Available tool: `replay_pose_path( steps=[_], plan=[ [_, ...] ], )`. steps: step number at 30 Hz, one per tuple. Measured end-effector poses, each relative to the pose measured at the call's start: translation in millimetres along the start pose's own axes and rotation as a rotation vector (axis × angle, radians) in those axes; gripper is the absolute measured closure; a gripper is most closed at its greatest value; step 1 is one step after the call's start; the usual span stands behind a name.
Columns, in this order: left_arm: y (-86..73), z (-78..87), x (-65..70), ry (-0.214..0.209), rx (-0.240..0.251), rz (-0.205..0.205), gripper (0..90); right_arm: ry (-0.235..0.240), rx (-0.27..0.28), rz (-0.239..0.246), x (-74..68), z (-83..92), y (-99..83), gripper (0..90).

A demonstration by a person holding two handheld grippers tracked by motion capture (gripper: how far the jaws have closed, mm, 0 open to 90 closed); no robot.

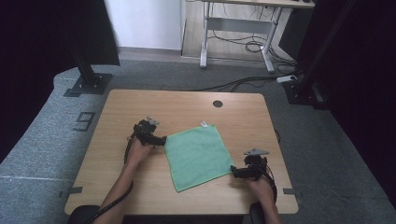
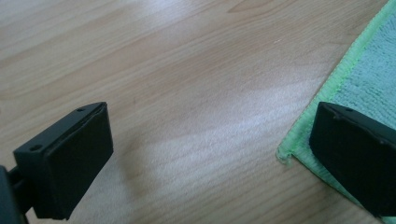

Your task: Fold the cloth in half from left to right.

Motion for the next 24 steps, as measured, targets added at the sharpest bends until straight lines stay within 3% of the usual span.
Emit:
replay_pose_path(
  steps=[7,16,24],
  plan=[
    [-11.0,7.9,-11.2,-0.033,0.001,0.057,0.0,0.024,-0.002,0.02,-9.6,-1.9,1.5,0.0],
    [-22.0,20.6,-18.1,-0.048,0.0,0.047,0.0,0.041,0.0,0.036,-17.2,-4.4,3.2,0.0],
    [-22.9,21.4,-18.6,-0.05,0.001,0.05,0.0,0.036,-0.014,0.031,-19.1,-4.3,4.4,0.0]
  ],
)
Point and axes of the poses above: each handheld gripper's, and its own axes: z roughly backward along the jaws, y roughly out of its top, x roughly to its right, the point moved 4 cm from there along -z, roughly forward along the jaws, and after that the axes turned 9 degrees about x, right-handed, at the moved point
